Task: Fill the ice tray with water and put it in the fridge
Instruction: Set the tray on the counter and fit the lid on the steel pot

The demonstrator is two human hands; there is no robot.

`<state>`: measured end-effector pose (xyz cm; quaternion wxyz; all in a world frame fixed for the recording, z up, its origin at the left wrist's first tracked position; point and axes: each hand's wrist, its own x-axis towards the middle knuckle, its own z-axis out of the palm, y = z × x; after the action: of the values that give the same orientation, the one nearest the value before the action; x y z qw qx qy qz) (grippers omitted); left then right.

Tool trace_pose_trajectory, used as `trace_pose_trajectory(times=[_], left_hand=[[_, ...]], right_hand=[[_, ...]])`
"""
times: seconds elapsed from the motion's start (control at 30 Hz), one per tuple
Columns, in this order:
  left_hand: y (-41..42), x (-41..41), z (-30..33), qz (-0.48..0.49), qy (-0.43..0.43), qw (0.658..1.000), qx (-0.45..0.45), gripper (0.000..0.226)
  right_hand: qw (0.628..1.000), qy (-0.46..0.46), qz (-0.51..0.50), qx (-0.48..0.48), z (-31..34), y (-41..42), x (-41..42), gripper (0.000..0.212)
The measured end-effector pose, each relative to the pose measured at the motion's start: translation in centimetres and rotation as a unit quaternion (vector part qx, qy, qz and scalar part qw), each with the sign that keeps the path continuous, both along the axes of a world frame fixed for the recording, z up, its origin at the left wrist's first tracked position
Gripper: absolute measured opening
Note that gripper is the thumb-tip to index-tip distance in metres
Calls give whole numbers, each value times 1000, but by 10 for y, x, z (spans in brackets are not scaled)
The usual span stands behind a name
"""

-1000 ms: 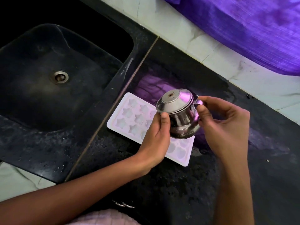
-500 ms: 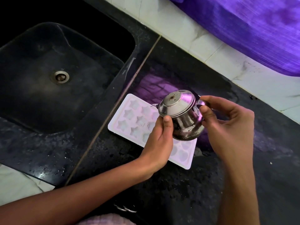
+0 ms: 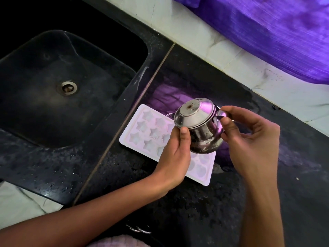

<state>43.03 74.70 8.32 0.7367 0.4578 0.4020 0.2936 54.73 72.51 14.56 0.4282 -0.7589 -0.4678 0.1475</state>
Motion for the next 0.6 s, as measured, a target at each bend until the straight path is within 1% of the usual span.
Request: trace_pose_trajectory(times=[0.07,0.17,0.27,0.4,0.5,0.6], left_hand=[[-1,0,1,10,-2,1000,18,59],[-4,0,0,24,3,999,39,61],[-9,1,-3,32,3,998,44,58],[-15,2,-4,41,4,999,34,61],[-21,1,0,47,1,999,17,56],[-25,0,1,43,7,999,-7,44]], right_hand=[[1000,9,-2,13,0,-2,-2,22],[999,22,-5,33,-2,-4,-2,23],[999,28,-5,39,-3,-7,-1,23],[999,12,10,35,0,-9,-3,23],[1000,-11,22,17,1,-9,-5,31],[998,-44,34,-5,2,-8,-8,39]])
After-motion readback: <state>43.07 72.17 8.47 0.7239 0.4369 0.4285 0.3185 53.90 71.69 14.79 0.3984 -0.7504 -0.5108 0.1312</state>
